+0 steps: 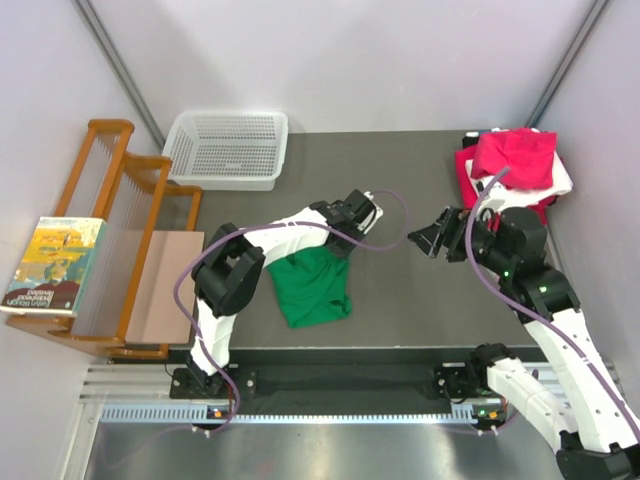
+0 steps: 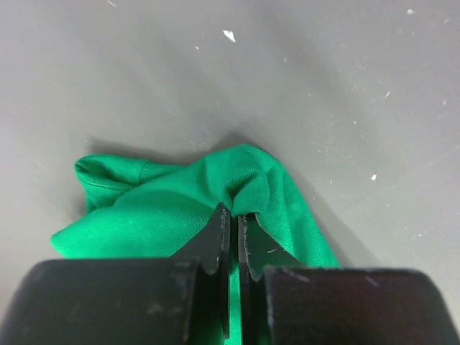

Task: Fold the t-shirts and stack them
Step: Flatten the tshirt out

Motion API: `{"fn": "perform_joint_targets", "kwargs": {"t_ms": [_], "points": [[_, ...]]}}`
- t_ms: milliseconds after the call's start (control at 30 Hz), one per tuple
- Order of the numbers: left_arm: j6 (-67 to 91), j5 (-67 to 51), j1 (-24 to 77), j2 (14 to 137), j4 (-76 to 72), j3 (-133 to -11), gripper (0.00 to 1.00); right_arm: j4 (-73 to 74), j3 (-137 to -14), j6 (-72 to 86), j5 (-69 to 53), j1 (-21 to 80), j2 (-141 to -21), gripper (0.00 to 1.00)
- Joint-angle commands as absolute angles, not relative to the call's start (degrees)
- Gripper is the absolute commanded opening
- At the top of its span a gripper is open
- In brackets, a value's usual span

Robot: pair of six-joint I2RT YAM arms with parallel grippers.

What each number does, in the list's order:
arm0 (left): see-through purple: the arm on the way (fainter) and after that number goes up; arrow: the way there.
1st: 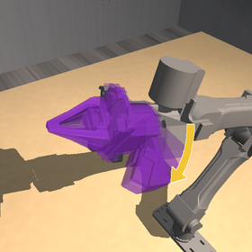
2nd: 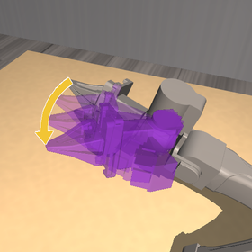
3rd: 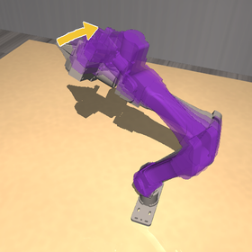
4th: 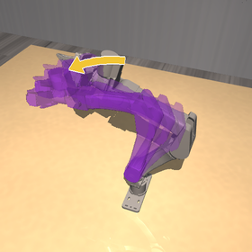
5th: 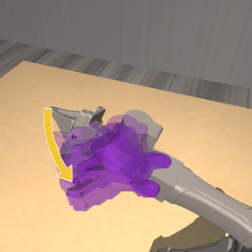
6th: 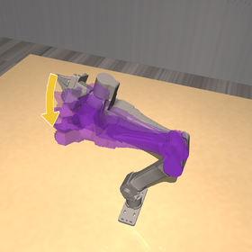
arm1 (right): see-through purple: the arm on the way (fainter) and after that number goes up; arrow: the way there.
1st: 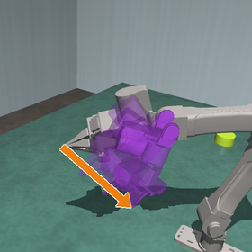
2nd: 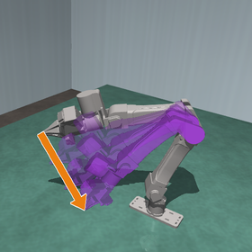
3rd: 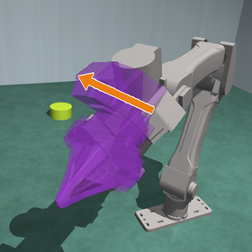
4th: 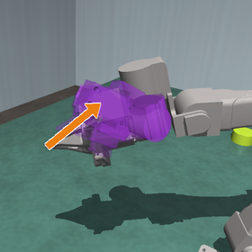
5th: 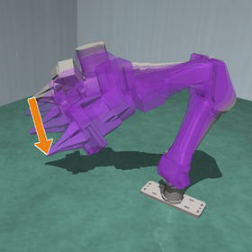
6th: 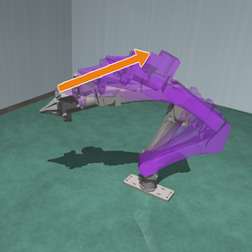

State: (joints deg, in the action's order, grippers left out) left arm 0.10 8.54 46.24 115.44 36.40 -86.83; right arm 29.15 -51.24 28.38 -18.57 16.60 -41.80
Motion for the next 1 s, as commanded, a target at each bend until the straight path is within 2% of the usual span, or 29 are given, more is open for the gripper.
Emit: {"fn": "perform_joint_targets", "kwargs": {"t_ms": [0,233,367,567,733,967], "points": [[0.35,8.88,44.83,110.49,38.31,-92.01,0.0,27.42,-49.32,26.72,-18.9,15.82,-42.53,0.78],[0.88,-2.6,33.94,97.41,45.25,-94.84,0.0,26.02,-45.71,25.58,-19.51,15.73,-47.63,0.79],[-1.48,-6.94,26.47,89.58,47.29,-89.14,0.0,23.56,-44.39,25.4,-20.3,15.73,-50.79,0.8],[-4.66,-9.65,24.09,78.93,47.63,-76.84,0.0,19.26,-42.98,25.93,-25.83,15.73,-58.79,0.78],[-6.06,-13.45,23.73,75.5,49.3,-73.39,0.0,12.59,-41.49,26.72,-31.63,15.82,-67.31,0.76],[-4.66,-13.71,23.29,76.11,49.75,-72.16,0.0,1.69,-42.97,29.53,-37.79,18.71,-82.95,0.65]]}}
